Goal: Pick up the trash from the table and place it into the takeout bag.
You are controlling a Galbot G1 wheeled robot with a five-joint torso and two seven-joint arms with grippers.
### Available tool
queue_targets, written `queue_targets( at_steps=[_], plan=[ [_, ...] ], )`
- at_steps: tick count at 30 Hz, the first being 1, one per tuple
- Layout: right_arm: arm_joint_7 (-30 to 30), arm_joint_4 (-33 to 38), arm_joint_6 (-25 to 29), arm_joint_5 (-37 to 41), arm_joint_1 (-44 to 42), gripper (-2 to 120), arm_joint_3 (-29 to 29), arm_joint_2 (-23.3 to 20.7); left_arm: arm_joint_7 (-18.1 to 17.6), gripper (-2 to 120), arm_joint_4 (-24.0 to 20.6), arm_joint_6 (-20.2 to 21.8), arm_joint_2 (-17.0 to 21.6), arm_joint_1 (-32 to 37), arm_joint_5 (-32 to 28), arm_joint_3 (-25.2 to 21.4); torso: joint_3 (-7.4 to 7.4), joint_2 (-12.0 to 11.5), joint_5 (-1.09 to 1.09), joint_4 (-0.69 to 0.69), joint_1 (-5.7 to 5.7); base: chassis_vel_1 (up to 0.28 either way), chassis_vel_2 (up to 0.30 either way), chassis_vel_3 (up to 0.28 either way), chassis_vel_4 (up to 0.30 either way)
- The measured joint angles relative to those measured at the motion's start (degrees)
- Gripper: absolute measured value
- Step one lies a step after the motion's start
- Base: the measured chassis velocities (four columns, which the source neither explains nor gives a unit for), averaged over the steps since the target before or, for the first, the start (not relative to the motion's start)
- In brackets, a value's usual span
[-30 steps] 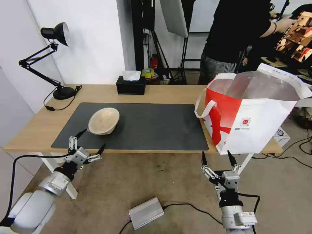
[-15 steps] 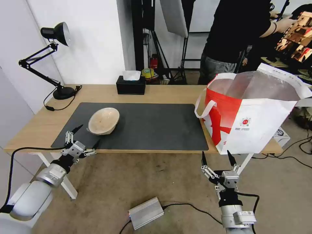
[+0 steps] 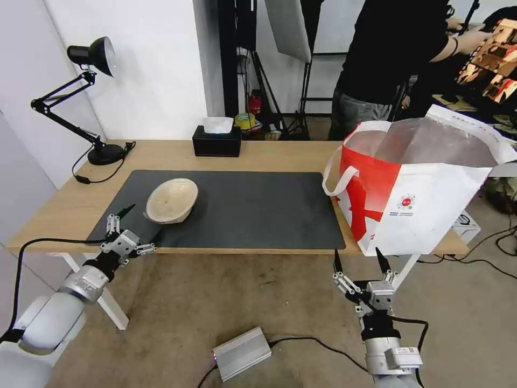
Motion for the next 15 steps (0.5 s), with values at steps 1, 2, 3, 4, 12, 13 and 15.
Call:
queue_targets(
  at_steps=[1, 2, 3, 4, 12, 13, 15],
  plan=[
    [0.00, -0.06, -0.01, 0.01, 0.03, 90, -0.03, 0.01, 0.01, 100, 0.18, 0.00, 0.07, -0.14, 0.00, 0.09, 0.00, 0.00, 0.00, 0.00, 0.00, 0.000, 0.000, 0.000, 0.000],
    [0.00, -0.06, -0.01, 0.01, 0.03, 90, -0.03, 0.01, 0.01, 100, 0.18, 0.00, 0.07, -0.14, 0.00, 0.09, 0.00, 0.00, 0.00, 0.00, 0.00, 0.000, 0.000, 0.000, 0.000],
    [0.00, -0.09, -0.01, 0.01, 0.04, 90, -0.03, 0.01, 0.02, 100, 0.31, 0.00, 0.11, -0.23, -0.01, 0.15, 0.00, 0.00, 0.00, 0.00, 0.00, 0.000, 0.000, 0.000, 0.000],
    [0.00, -0.15, -0.02, 0.02, 0.09, 90, -0.04, 0.02, 0.02, 100, 0.62, 0.00, 0.19, -0.49, -0.01, 0.29, 0.00, 0.00, 0.00, 0.00, 0.00, 0.000, 0.000, 0.000, 0.000],
    [-0.01, -0.29, -0.02, 0.05, 0.35, 90, -0.08, 0.14, 0.05, 100, 1.41, 0.00, 0.83, -1.85, -0.16, 1.02, 0.00, 0.00, 0.00, 0.00, 0.00, 0.000, 0.000, 0.000, 0.000],
    [-0.01, -0.29, -0.03, 0.05, 0.37, 90, -0.09, 0.17, 0.06, 100, 1.49, -0.01, 0.90, -1.98, -0.21, 1.10, 0.00, 0.00, 0.00, 0.00, 0.00, 0.000, 0.000, 0.000, 0.000],
    [-0.01, -0.30, -0.03, 0.05, 0.50, 90, -0.13, 0.29, 0.08, 100, 1.87, 0.01, 1.16, -2.51, -0.55, 1.43, 0.00, 0.00, 0.00, 0.00, 0.00, 0.000, 0.000, 0.000, 0.000]
  ],
)
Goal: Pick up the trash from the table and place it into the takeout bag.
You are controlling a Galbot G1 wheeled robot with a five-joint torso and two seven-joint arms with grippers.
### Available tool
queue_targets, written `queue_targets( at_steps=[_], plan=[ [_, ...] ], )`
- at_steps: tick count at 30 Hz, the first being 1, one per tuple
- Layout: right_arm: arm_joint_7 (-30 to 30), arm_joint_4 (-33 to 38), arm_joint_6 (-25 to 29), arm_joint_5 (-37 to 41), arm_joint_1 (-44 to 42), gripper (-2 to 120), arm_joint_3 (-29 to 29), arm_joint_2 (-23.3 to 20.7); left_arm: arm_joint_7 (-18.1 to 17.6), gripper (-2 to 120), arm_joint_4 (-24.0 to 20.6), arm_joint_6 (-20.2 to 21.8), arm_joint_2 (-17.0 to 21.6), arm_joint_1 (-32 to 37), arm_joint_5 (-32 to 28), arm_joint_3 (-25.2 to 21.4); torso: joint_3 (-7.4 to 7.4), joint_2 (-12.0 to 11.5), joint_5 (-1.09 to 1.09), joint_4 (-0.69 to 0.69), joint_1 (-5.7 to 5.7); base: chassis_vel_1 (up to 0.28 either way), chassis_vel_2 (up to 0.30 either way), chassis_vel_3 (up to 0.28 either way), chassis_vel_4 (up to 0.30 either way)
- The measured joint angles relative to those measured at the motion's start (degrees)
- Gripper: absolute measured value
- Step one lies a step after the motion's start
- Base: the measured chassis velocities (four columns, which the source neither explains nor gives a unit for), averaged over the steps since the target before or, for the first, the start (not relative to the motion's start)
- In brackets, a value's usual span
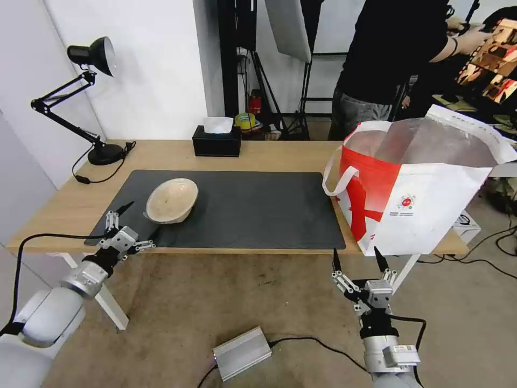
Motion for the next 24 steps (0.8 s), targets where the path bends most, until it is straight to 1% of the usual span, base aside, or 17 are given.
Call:
queue_targets(
  at_steps=[12, 24],
  plan=[
    [-0.04, -0.24, -0.14, 0.03, 0.76, 90, -0.37, 0.26, 0.17, 100, 0.35, 0.05, 0.04, -0.79, -0.20, 0.86, 0.00, 0.00, 0.00, 0.00, 0.00, 0.000, 0.000, 0.000, 0.000],
    [-0.05, -0.26, -1.09, 0.10, 1.16, 90, -0.60, 0.51, 0.29, 100, -1.52, 0.19, -0.19, -0.70, -0.30, 0.90, -0.01, 0.00, 0.00, 0.00, 0.00, 0.000, 0.000, 0.000, 0.000]
  ],
)
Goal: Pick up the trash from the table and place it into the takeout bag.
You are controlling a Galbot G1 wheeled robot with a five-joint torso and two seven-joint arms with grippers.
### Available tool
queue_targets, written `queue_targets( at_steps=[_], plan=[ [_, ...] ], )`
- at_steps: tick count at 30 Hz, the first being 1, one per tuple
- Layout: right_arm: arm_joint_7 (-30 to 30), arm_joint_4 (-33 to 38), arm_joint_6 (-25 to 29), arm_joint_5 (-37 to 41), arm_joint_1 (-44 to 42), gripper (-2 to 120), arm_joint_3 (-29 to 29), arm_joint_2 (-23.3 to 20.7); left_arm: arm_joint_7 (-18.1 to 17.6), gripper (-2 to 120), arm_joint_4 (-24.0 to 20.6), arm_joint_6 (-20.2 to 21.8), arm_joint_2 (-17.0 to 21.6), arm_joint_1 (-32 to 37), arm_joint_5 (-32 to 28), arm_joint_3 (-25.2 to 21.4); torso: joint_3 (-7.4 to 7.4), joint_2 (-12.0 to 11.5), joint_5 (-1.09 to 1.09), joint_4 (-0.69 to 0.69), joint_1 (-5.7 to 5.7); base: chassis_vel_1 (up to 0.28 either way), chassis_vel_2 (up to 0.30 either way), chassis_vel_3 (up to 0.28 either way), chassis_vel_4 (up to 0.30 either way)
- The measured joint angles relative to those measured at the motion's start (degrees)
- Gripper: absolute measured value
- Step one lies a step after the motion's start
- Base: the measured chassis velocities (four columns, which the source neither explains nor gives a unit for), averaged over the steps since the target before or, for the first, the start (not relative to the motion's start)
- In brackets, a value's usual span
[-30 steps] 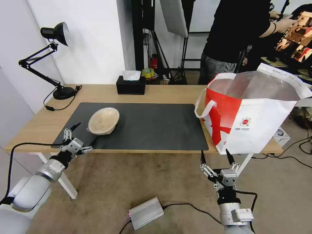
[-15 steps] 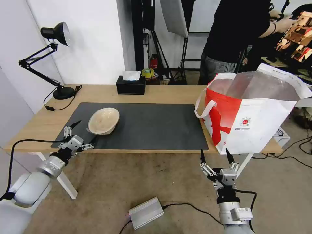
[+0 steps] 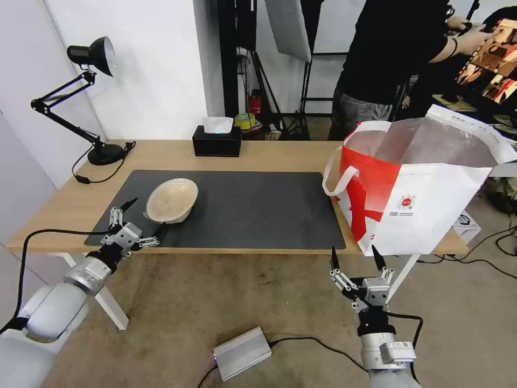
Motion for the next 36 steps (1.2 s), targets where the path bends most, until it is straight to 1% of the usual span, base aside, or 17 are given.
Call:
queue_targets(
  at_steps=[7, 17, 28, 36],
  plan=[
    [0.00, 0.00, -0.08, 0.00, 0.35, 90, -0.18, -0.02, 0.05, 100, 1.07, 0.02, -0.11, -0.87, -0.12, 0.76, 0.00, 0.00, 0.00, 0.00, 0.00, 0.000, 0.000, 0.000, 0.000],
    [0.00, 0.00, -0.12, -0.04, 0.22, 90, -0.23, 0.29, 0.06, 100, 1.56, 0.06, -0.54, -2.36, -0.26, 2.56, 0.00, 0.00, 0.00, 0.00, 0.00, 0.000, 0.000, 0.000, 0.000],
    [-0.05, 0.06, -0.19, -0.16, 0.17, 90, -0.21, 0.62, 0.08, 100, 1.51, 0.11, -0.87, -2.98, -0.31, 3.50, 0.01, 0.00, 0.00, 0.00, 0.00, 0.000, 0.000, 0.000, 0.000],
    [-0.08, 0.05, -0.19, -0.18, 0.16, 90, -0.21, 0.69, 0.11, 100, 2.81, 0.17, -1.15, -3.99, -0.99, 4.63, 0.01, 0.00, 0.00, 0.00, 0.00, 0.000, 0.000, 0.000, 0.000]
  ],
)
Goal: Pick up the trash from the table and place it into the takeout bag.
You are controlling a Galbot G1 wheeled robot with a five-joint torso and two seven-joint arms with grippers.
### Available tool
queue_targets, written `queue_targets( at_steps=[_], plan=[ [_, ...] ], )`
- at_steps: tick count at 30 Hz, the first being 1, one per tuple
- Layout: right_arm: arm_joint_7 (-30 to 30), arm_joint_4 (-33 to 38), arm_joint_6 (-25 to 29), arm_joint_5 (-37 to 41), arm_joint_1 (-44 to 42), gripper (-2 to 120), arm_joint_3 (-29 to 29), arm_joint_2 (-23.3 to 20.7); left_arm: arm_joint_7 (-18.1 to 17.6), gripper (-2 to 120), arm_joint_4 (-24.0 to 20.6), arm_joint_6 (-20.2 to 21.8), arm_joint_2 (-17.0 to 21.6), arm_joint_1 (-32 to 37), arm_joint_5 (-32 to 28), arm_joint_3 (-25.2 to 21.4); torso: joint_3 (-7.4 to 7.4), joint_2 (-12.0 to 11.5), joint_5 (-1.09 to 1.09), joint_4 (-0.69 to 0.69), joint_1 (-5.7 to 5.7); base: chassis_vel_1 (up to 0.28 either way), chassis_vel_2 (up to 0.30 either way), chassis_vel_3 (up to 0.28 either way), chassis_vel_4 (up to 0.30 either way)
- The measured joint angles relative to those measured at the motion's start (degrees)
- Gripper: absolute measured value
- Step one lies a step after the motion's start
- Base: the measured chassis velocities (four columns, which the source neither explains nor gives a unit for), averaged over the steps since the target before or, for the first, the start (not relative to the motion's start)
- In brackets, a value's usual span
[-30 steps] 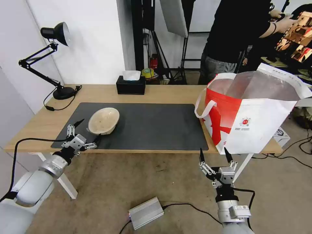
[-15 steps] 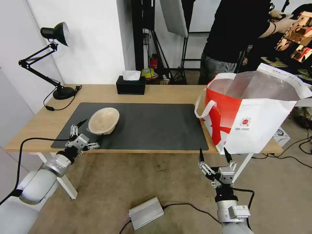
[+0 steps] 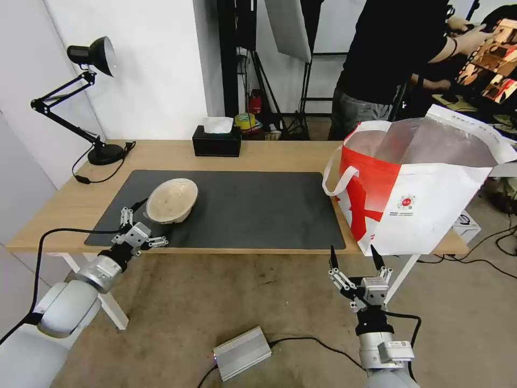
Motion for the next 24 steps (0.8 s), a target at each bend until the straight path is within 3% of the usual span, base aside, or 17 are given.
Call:
queue_targets(
  at_steps=[24],
  plan=[
    [0.00, -0.64, 0.00, -0.02, -0.05, 89, 0.15, 0.94, 0.25, 100, 4.36, -0.04, 0.16, -4.77, -0.19, 3.81, 0.00, 0.00, 0.00, 0.00, 0.00, 0.000, 0.000, 0.000, 0.000]
  ],
)
